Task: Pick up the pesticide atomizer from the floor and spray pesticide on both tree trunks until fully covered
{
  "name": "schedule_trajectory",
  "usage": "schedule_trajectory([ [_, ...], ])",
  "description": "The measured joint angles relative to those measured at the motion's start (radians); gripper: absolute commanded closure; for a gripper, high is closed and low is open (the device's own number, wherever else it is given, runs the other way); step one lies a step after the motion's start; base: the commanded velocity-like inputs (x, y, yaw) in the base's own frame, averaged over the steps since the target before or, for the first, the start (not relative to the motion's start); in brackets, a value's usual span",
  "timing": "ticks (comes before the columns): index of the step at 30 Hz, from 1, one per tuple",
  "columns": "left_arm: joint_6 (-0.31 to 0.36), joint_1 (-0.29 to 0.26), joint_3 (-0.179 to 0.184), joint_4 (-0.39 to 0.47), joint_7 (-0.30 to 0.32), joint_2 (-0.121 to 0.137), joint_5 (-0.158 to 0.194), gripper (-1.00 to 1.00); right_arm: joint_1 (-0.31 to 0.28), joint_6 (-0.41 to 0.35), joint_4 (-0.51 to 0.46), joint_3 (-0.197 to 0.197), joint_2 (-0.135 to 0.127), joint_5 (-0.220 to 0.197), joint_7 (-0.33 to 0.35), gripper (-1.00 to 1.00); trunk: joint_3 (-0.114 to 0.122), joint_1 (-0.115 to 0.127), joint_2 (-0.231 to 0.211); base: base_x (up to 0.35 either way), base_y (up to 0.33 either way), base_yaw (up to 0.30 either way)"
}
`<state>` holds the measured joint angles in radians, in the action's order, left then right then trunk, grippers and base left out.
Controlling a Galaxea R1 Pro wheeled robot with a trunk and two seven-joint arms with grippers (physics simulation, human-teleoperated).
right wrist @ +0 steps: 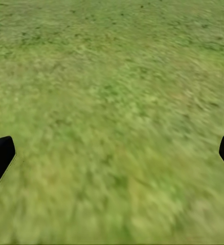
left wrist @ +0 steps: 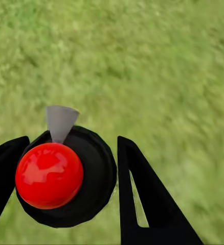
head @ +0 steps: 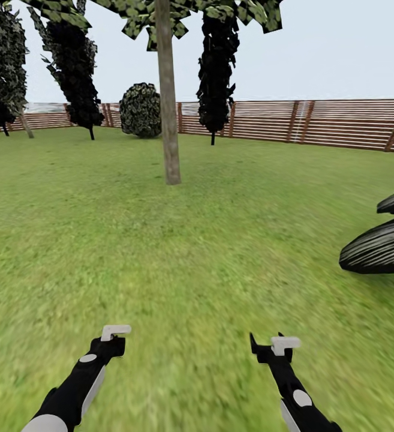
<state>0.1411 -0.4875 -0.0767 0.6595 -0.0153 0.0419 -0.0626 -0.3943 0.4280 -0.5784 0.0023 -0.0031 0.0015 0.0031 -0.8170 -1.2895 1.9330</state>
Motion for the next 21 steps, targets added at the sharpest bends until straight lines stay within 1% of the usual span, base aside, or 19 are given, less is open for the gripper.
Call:
schedule_trajectory([
  [8,0.0,0.0,0.0,0.0,0.0,0.001,0.0,1.0,0.0,0.0,0.0,0.0,0.0,0.0,-0.001,-1.0,-0.001,0.0,0.0,0.213,0.249,0.019],
  [14,0.0,0.0,0.0,0.0,0.0,0.0,0.0,1.0,0.0,0.0,0.0,0.0,0.0,0.0,-0.004,-1.0,-0.006,0.0,0.0,0.294,0.157,0.193],
  [21,0.0,0.0,0.0,0.0,0.0,0.0,0.0,1.0,0.0,0.0,-0.001,-0.001,0.0,0.0,-0.003,-1.0,-0.012,0.0,0.0,0.333,0.03,0.209],
])
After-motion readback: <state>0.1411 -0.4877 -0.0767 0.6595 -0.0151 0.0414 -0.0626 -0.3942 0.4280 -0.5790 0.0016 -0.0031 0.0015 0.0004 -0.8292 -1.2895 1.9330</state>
